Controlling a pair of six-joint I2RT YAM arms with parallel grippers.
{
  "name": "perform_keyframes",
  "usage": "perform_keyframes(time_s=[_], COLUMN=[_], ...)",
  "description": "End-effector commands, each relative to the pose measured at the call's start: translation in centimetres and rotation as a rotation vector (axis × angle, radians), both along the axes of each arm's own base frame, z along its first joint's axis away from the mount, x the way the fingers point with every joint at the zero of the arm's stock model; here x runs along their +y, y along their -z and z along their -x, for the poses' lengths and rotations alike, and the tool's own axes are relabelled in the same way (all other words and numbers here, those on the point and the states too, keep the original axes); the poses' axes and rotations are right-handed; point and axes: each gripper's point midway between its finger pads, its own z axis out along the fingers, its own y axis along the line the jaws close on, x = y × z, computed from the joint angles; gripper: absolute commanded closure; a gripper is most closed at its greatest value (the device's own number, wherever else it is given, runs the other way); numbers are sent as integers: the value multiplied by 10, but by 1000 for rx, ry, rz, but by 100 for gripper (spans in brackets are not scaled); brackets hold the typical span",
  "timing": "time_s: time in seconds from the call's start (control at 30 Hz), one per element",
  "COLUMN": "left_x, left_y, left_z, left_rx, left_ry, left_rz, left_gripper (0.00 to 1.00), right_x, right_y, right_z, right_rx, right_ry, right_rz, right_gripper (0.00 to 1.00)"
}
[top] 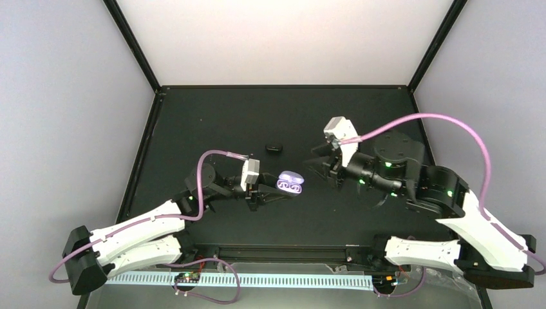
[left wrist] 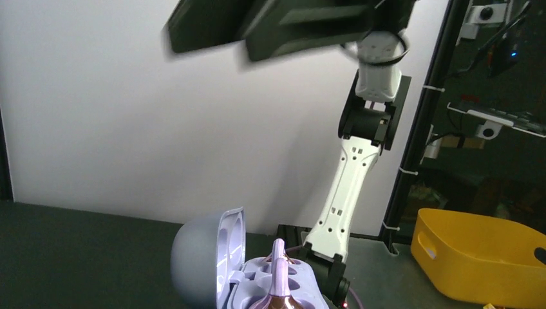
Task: Insert the wireless bluetooth earbuds into the charging case
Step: Close the charging case, then place the charging case at the center of the board.
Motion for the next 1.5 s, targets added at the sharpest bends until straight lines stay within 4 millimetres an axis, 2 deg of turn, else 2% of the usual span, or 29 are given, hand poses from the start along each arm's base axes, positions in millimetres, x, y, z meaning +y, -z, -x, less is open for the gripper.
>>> perform_keyframes(time_s=[0.0,0.1,0.3,0.43,0.6,0.73,0.8,0.83,0.93,1.07,1.2,1.27,1.3,1.33,1.47], left_x=[13,19,19,18,16,16,14,12,8,13,31,37,38,39,46], left_y=[-29,-35,-36,-35,-36,-36,-31,-26,6,78,151,180,190,212,254], left_z=[19,23,24,22,18,14,6,-1,-41,-96,-142,-157,-162,-168,-184], left_rx=[-87,-104,-106,-101,-97,-88,-66,-48,84,313,545,628,659,697,789], left_ry=[43,50,53,46,31,9,-29,-63,-241,-459,-595,-611,-617,-629,-692], left_rz=[96,129,131,128,128,127,109,94,-2,-169,-305,-350,-371,-417,-493], left_gripper=[98,99,98,99,99,98,98,98,99,98,98,99,98,99,99], right_x=[3,13,28,34,37,35,27,19,-12,-44,-67,-74,-78,-82,-87], right_y=[47,57,54,54,61,62,59,59,70,122,168,179,183,184,189], right_z=[-39,-35,-11,2,9,7,-9,-23,-65,-97,-103,-101,-100,-99,-97], right_rx=[55,74,88,102,115,109,97,87,120,231,260,258,260,261,262], right_ry=[178,127,-42,-123,-172,-154,-46,51,307,486,602,626,638,651,665], right_rz=[118,145,130,124,143,141,126,120,68,5,1,-18,-29,-39,-50], right_gripper=[61,60,59,58,58,58,55,49,35,29,25,22,19,18,12])
